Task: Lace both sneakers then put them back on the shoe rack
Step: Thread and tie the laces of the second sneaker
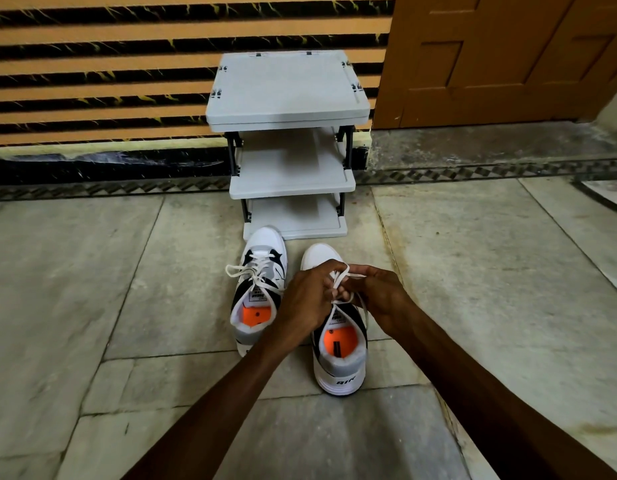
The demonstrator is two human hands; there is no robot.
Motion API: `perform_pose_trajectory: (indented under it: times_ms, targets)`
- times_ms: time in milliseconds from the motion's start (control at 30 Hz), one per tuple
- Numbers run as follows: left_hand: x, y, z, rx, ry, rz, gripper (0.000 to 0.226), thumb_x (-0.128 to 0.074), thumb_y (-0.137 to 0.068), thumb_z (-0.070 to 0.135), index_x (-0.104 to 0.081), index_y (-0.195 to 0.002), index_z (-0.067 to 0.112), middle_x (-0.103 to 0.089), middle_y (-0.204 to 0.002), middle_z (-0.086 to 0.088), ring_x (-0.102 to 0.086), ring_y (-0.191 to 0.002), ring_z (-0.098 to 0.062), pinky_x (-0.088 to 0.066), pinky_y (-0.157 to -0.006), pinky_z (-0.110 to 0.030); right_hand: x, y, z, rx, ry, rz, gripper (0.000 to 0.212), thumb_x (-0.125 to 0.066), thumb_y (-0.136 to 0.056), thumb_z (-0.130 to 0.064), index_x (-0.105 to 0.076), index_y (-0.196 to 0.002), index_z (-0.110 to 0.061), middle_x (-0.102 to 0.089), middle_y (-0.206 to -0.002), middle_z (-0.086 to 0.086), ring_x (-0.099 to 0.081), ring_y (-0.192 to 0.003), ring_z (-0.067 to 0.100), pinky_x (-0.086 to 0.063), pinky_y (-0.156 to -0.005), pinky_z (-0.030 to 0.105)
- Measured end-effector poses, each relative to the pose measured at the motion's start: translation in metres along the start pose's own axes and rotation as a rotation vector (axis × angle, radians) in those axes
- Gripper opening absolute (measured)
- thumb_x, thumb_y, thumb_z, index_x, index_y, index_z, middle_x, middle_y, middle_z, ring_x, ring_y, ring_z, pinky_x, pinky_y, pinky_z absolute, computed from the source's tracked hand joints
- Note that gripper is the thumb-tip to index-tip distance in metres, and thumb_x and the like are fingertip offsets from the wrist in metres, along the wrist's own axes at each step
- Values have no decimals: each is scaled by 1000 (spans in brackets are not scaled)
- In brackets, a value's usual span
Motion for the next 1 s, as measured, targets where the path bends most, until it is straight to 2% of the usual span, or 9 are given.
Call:
perform_pose_trajectory:
  times_ms: [100, 300, 500, 600, 700, 767, 867, 933, 1000]
  targets:
    - [0, 0, 1, -32, -47, 5, 48, -63, -86, 9, -56, -127, 33, -72, -93, 1, -67, -89, -16, -51, -83, -28, 0, 2, -4, 15, 13, -11, 32, -58, -84, 12, -65, -113, 0, -71, -84, 17, -67, -58, 17, -57, -56, 23]
    - [0, -3, -7, 13, 23, -15, 44, -65, -85, 12, -58, -121, 36, -74, -93, 1, -68, -92, -17, -55, -84, -32, -3, 7, -8, 36, 31, -111, 32, -65, -86, 2, -61, -116, -3, -71, -81, 14, -69, -61, 17, -57, -60, 22]
    - [-3, -3, -11, -14, 23, -51, 45, -66, -83, 18, -55, -121, 40, -74, -103, 2, -68, -96, -17, -56, -85, -37, -6, 9, -9, 40, 91, -167, 10, -64, -88, -2, -66, -95, -8, -69, -78, 13, -67, -60, 17, -58, -63, 22]
    - [-3, -5, -14, -19, 2, -79, 43, -63, -84, 10, -55, -115, 40, -71, -91, 4, -67, -89, -16, -55, -77, -30, -2, 6, -10, 37, 163, -113, 26, -69, -83, 3, -62, -106, -5, -68, -81, 13, -67, -66, 22, -58, -68, 27]
    - [-1, -4, -11, -34, -57, -99, 45, -57, -82, -1, -51, -113, 31, -58, -76, 11, -59, -74, -11, -45, -63, -21, 2, 3, -13, 59, 258, -83, 46, -77, -73, 6, -59, -114, -4, -68, -79, 11, -68, -69, 23, -57, -59, 26]
    - [0, -4, -10, -38, -56, -113, 43, -56, -81, -3, -44, -113, 24, -54, -71, 13, -56, -68, -8, -41, -61, -22, 3, 3, -15, 130, 432, -54, 53, -83, -66, 6, -60, -111, -8, -72, -78, 10, -69, -70, 22, -57, -58, 25]
    - [0, -6, -9, -30, -46, -134, 45, -59, -82, 0, -35, -115, 19, -56, -76, 9, -62, -74, -19, -48, -65, -28, -1, 2, -17, 352, 741, 27, 57, -88, -57, -1, -60, -105, -14, -75, -74, 6, -71, -70, 16, -57, -71, 26]
    - [-1, -6, -7, -29, -48, -152, 46, -58, -84, 1, -32, -117, 19, -54, -73, 10, -61, -73, -22, -48, -65, -31, -8, 5, -16, 522, 862, 44, 55, -87, -60, -8, -57, -104, -18, -72, -69, 2, -69, -64, 14, -54, -64, 23]
    - [-1, -6, -6, -37, -43, -155, 46, -54, -84, -1, -31, -117, 20, -55, -72, 7, -61, -73, -24, -48, -64, -34, -13, 9, -13, 672, 940, 38, 48, -81, -66, -12, -53, -104, -21, -66, -66, -4, -66, -61, 16, -54, -59, 29]
Point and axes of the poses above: each hand's wrist, its own y-axis away from the middle knuckle, its own x-axis out of the back of the hand, z = x × y, the point moved 2 cm from there along -y, towards the middle knuckle
